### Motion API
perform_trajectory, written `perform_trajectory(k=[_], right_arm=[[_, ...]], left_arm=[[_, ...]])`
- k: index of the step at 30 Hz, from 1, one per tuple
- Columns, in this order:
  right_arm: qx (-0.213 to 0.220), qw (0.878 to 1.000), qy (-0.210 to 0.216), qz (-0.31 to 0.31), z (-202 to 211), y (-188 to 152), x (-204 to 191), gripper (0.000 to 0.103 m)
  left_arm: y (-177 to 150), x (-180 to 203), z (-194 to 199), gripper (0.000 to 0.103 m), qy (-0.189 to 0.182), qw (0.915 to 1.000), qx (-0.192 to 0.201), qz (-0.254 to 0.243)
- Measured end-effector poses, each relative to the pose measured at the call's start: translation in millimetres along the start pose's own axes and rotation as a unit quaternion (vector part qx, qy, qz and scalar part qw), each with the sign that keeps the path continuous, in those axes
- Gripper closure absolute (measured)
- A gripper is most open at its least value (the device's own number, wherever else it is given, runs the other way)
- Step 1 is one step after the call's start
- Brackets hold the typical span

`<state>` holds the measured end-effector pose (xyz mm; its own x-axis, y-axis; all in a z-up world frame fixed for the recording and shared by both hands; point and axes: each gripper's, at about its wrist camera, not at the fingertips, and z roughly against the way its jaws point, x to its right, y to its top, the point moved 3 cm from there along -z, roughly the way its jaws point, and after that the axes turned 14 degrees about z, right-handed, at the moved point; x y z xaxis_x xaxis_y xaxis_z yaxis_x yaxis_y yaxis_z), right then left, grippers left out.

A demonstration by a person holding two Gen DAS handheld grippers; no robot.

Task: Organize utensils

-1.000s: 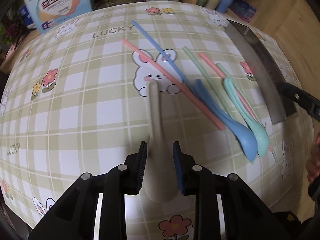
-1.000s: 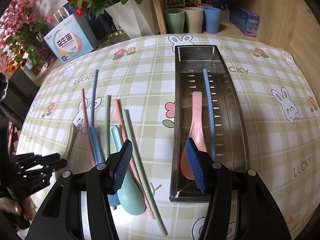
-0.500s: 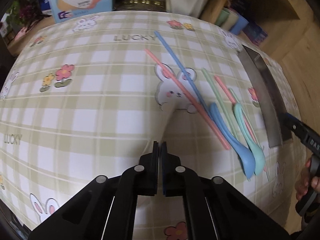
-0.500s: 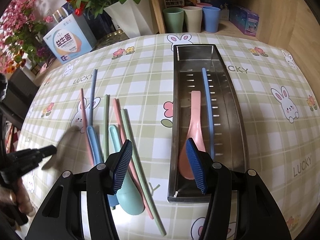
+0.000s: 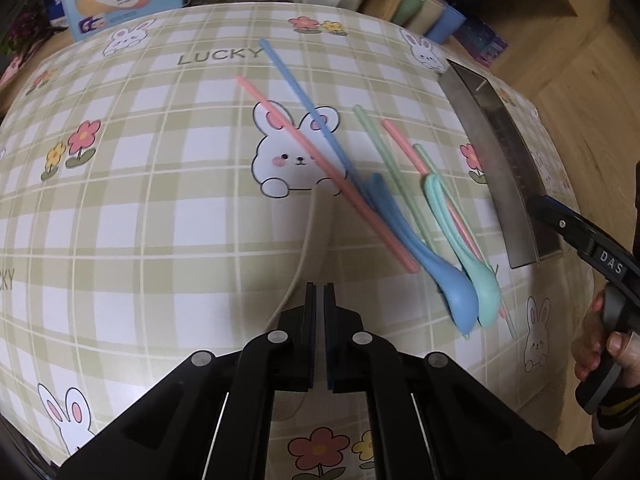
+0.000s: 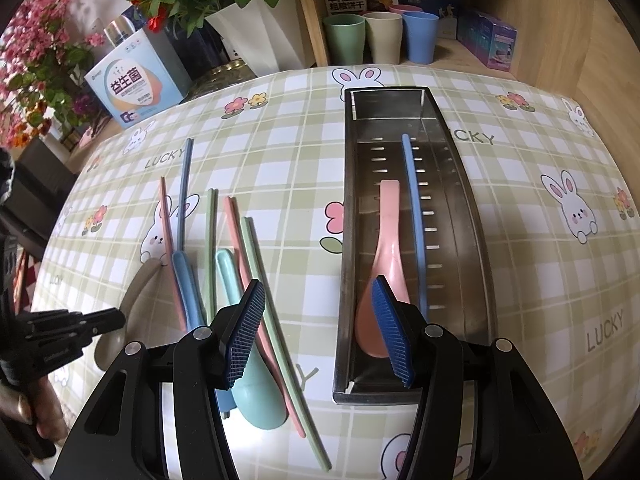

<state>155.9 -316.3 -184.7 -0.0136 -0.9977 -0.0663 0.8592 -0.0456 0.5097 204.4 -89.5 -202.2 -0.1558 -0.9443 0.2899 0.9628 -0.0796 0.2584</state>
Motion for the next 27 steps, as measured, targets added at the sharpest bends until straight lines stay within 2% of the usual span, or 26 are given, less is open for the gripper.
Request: perform_trajectory(k=[3, 8, 11, 17, 27], right_arm=[[0.0, 1.0, 0.001, 0.001, 0, 0, -1, 0.049], [0.0, 1.0, 0.001, 0.003, 2, 0, -1, 0.049], [0.002, 1.0, -0.001, 0.0, 3, 0, 0, 0.049], [0.006, 1.0, 0.0, -0.001, 7, -1, 1, 0.049], [0.013, 1.0, 0.012, 0.014, 13, -1, -7, 0.049]], left_arm=[[4, 1, 0, 0.087, 0.01, 0.9999, 0.009, -0.006], [14, 2, 2, 0.085, 0.014, 0.9992, 0.021, -0.031], [20, 3, 3, 0.078, 0.012, 0.9986, 0.022, -0.047], [15, 13, -6, 0.074, 0.019, 0.9949, 0.013, -0.099], [16, 0, -24, 0.074, 0.03, 0.9964, 0.017, -0.077]])
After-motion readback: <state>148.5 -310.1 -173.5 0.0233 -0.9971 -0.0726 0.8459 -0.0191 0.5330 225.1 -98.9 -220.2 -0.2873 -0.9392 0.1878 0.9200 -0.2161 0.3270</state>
